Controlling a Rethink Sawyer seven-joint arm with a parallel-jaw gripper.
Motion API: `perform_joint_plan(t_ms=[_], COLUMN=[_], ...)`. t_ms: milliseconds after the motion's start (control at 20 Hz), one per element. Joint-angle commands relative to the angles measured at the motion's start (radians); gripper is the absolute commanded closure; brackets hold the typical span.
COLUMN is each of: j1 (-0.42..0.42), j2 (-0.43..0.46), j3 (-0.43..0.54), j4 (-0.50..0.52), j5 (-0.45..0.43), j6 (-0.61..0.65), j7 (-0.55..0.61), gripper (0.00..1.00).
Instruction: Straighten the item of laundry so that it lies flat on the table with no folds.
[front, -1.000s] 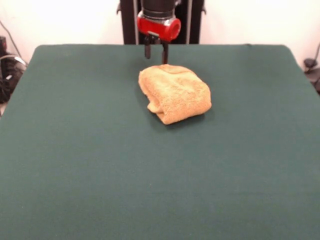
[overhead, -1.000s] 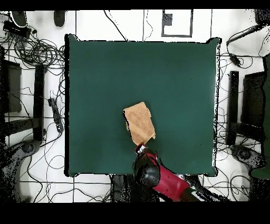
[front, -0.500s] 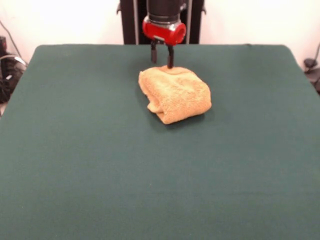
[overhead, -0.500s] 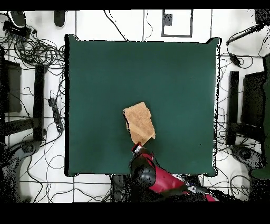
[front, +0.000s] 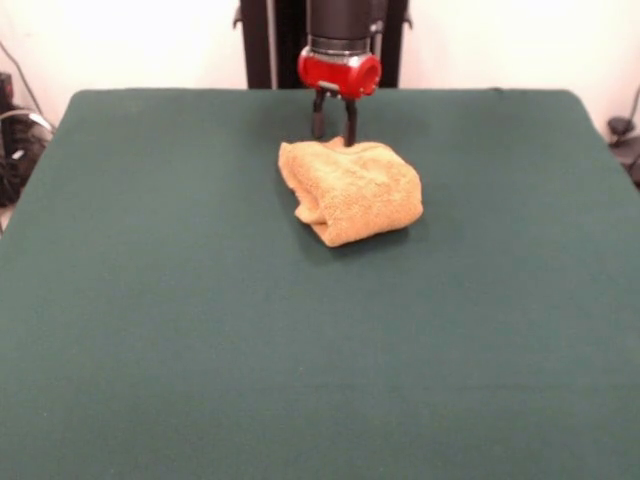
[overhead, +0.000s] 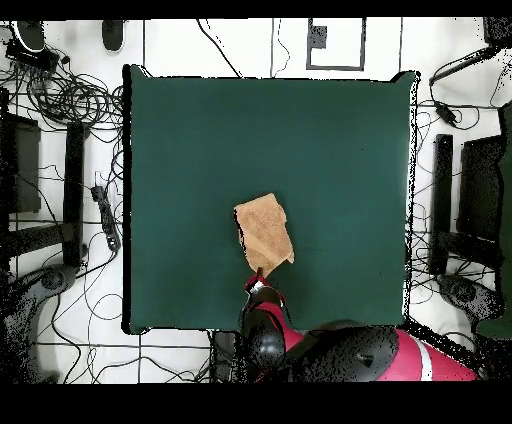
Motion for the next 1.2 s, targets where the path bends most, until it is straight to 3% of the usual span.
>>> perform_joint_plan(t_ms=[50,250,300,1000,1100,1200], j1=[0.027,0.027,0.054,0.002,0.011,0.029], j2=[0.194,0.187,0.178,0.153,0.109,-0.001], j3=[0.135,0.125,0.103,0.137,0.132,0.128], j4=[-0.194,-0.197,-0.189,-0.181,-0.151,-0.084], j5=[0.027,0.032,0.073,0.027,0.046,0.092], j6=[-0.058,-0.046,-0.066,0.006,0.021,0.086], j7=[0.305,0.276,0.267,0.25,0.243,0.224], gripper=[0.0,0.0,1.0,1.0,1.0,1.0])
